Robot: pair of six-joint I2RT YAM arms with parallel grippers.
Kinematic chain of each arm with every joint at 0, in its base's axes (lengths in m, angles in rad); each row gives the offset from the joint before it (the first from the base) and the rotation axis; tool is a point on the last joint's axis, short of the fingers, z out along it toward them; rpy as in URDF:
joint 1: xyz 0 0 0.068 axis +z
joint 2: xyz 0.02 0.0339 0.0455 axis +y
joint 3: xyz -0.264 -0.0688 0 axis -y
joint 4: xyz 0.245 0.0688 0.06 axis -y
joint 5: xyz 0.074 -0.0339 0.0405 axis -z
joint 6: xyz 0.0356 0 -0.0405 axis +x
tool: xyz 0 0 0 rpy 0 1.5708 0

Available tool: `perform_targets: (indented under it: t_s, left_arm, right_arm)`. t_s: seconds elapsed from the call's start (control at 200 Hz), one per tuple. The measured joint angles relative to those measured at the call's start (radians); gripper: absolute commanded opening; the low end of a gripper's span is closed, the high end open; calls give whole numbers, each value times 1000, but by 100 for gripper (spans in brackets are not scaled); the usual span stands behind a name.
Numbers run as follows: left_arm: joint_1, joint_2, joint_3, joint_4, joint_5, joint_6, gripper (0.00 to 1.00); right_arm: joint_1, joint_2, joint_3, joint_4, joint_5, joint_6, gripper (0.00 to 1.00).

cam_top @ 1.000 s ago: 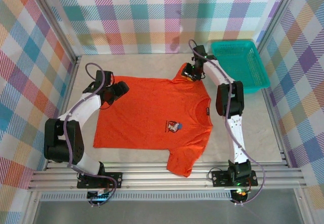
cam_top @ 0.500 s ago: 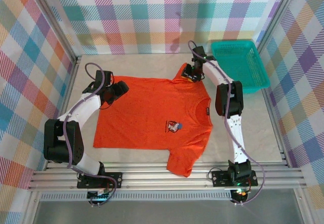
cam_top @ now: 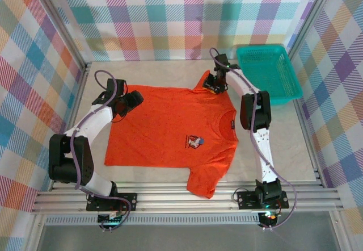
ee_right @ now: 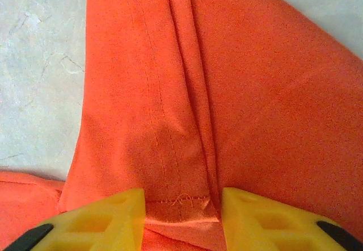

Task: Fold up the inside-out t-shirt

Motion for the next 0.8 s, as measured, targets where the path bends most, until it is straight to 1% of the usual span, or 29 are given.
perform_targets:
  t_s: [0.035,0.14,0.165,0.325,0.47,0.58,0.6,0.69,0.8]
  left_arm:
    - [0,0,0,-2,0,0,74]
    - [0,-4,0,-10,-1,0,73]
    - [0,-5,0,-11,-1,0,73]
    - [0,-9,0,-13,-5,0,73]
    - [0,-9,0,-13,-8,3,73]
    - [0,-9,0,-14,-8,5,73]
    - [0,-9,0,-14,-8,5,73]
    - [0,-9,0,-14,-8,8,73]
    - [0,-9,0,-13,-8,8,72]
  right_arm:
    - [0,0,0,0,1,2,29]
    - [1,0,0,-3,7,9,10]
    - [1,0,0,-4,8,7,8]
    - [5,0,16,-29,8,11,8]
    - [6,0,87,-77,15,3,7]
    - [6,0,140,-106,25,-13,0]
    - [6,0,147,-109,26,-15,0]
    - [6,0,156,-108,22,-19,0]
    - [8,0,156,-75,-16,-26,0]
